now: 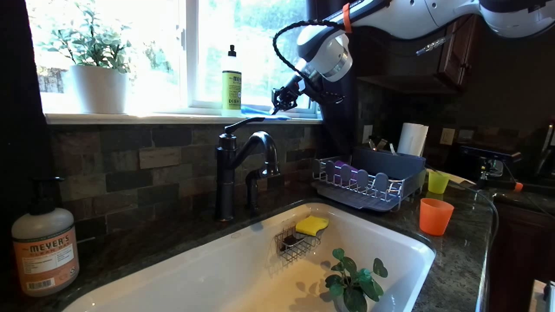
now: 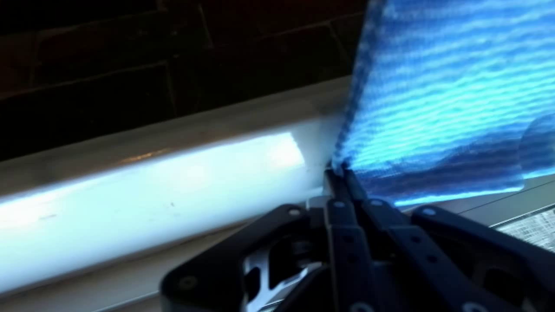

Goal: Put a cloth on the dishes tray

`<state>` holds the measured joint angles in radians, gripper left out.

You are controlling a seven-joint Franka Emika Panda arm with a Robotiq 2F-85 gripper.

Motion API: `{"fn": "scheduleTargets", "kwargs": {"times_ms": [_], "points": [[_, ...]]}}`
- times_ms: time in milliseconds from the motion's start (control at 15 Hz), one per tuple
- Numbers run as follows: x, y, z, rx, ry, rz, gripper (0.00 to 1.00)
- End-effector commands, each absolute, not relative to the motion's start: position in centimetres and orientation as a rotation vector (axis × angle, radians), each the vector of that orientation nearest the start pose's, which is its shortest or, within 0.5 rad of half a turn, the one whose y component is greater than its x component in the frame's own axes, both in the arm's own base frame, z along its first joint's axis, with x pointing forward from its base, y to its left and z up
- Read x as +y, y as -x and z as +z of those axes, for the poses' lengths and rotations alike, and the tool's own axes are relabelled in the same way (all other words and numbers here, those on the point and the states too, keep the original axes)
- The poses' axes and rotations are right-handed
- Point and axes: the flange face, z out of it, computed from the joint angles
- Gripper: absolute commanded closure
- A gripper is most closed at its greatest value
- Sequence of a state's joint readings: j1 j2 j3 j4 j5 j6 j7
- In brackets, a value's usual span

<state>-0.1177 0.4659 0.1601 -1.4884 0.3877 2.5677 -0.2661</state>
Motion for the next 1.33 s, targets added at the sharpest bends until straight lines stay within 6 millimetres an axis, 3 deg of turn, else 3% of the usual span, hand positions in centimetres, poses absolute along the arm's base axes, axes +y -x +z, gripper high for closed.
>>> {"fn": "scheduleTargets", "kwargs": {"times_ms": [0,133,333,533,933,1133,1267], "points": [[0.3,-73.0,49.4,-0.009,2.703,-0.906,1.0],[0.1,-71.5,52.2,-0.025,2.722,-0.927,1.0],[-1.7,-67.5,57.0,-0.087,2.831,-0.903,1.0],[-3.3,-63.5,58.8,-0.119,2.968,-0.71,1.0],[-4.5,-55.7,58.4,-0.142,3.223,-0.289,1.0],[-3.8,-53.3,57.4,-0.209,3.301,-0.179,1.0],[-3.7,-52.7,56.5,-0.278,3.345,-0.214,1.0]]}}
